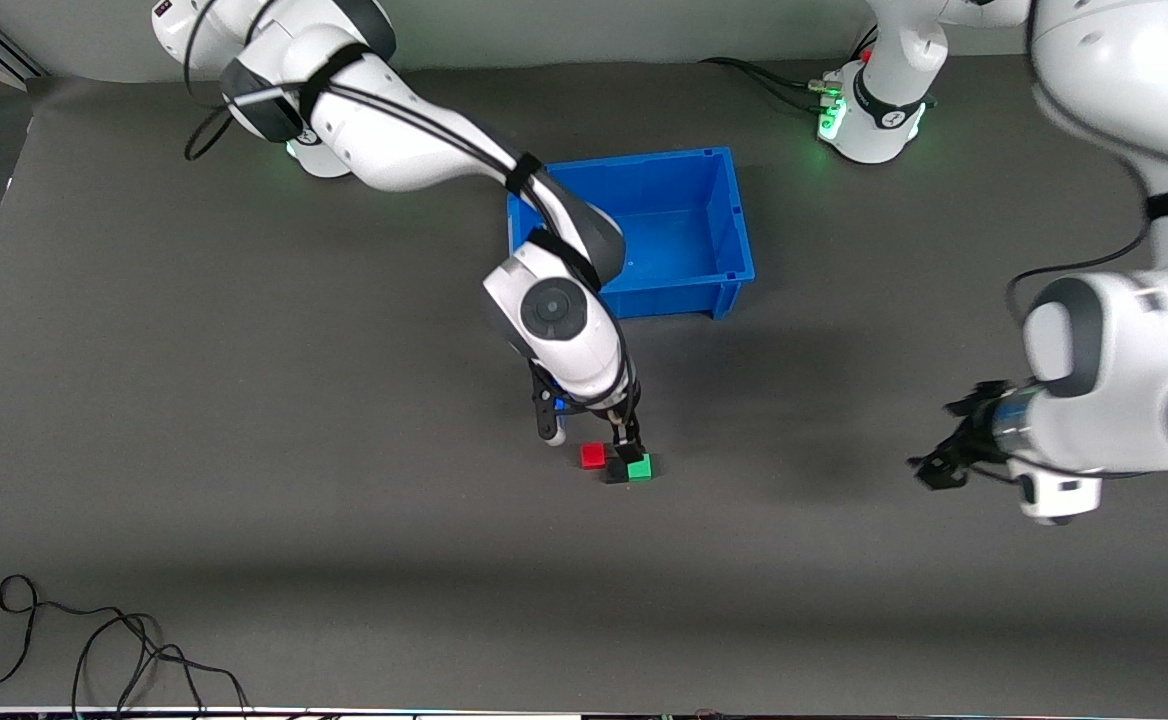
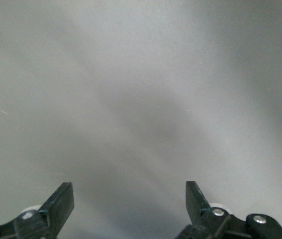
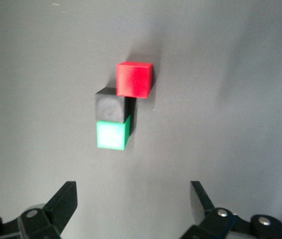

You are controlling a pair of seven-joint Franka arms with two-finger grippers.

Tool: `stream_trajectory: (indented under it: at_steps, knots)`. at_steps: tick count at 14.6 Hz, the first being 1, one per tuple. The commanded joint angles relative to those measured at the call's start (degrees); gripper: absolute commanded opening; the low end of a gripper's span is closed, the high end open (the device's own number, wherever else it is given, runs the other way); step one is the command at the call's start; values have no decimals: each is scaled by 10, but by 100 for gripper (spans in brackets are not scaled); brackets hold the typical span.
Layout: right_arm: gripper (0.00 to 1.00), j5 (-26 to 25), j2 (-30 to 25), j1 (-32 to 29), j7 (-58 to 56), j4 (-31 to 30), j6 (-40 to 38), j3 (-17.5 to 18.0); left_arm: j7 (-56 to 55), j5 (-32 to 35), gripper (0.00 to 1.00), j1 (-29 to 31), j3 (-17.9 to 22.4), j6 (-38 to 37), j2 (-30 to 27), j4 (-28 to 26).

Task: Attach green and red cubes to black cube
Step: 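Open the right gripper and raise it off the red cube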

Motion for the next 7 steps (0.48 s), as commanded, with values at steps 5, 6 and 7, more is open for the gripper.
stream_trajectory:
  at_steps: [5, 6, 7]
  knots:
    - [100, 58, -186, -113, -302, -12, -292, 4, 319, 46, 100, 40, -4, -79, -104, 1]
    - [100, 60, -209, -139, -358, -12, -334, 3, 343, 55, 100, 37, -5, -79, -120, -1]
    - [100, 59, -233, -160, -423, -12, -376, 2, 356, 68, 100, 33, -8, -87, -136, -3]
